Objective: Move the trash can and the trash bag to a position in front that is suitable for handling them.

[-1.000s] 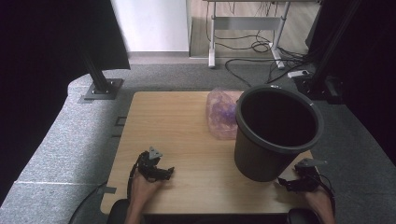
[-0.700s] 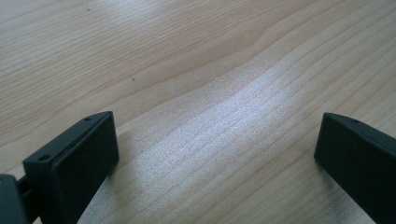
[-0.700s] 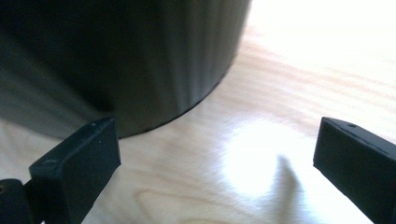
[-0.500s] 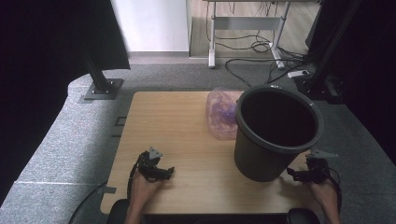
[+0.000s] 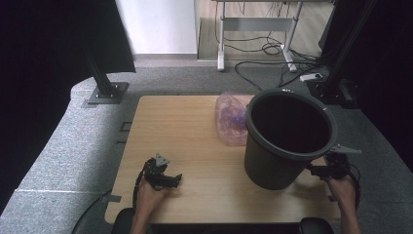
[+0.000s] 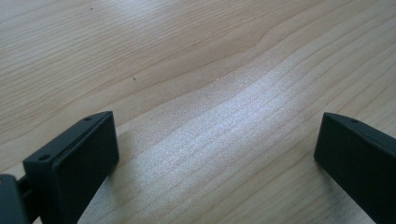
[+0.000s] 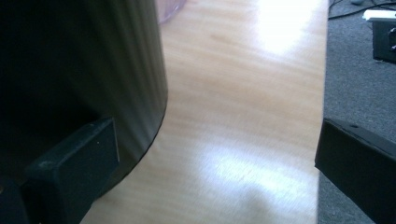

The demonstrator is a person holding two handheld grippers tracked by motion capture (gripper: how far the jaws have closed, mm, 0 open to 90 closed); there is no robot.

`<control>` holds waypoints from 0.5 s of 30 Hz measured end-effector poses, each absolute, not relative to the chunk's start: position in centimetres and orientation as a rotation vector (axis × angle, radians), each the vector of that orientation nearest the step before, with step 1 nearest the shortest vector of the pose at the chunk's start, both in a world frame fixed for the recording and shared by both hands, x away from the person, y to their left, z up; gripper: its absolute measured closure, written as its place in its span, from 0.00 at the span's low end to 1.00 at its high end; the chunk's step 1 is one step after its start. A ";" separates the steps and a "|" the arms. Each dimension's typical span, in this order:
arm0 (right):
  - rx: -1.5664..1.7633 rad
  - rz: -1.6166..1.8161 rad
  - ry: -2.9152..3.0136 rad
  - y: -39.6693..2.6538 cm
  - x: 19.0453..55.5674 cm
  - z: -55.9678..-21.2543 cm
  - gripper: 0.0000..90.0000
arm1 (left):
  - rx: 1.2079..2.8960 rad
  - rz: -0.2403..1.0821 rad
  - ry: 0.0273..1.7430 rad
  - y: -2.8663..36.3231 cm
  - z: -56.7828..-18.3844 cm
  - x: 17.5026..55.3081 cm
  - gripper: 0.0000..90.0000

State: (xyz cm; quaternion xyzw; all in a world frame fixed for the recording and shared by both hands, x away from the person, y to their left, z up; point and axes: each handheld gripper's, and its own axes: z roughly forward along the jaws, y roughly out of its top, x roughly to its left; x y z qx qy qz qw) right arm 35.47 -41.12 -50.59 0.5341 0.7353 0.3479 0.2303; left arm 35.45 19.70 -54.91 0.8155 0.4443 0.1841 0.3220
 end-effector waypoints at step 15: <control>1.450 1.045 1.996 -39.6 36.1 -49.6 0.00 | 2.139 0.485 1.171 19.7 -54.9 35.4 0.00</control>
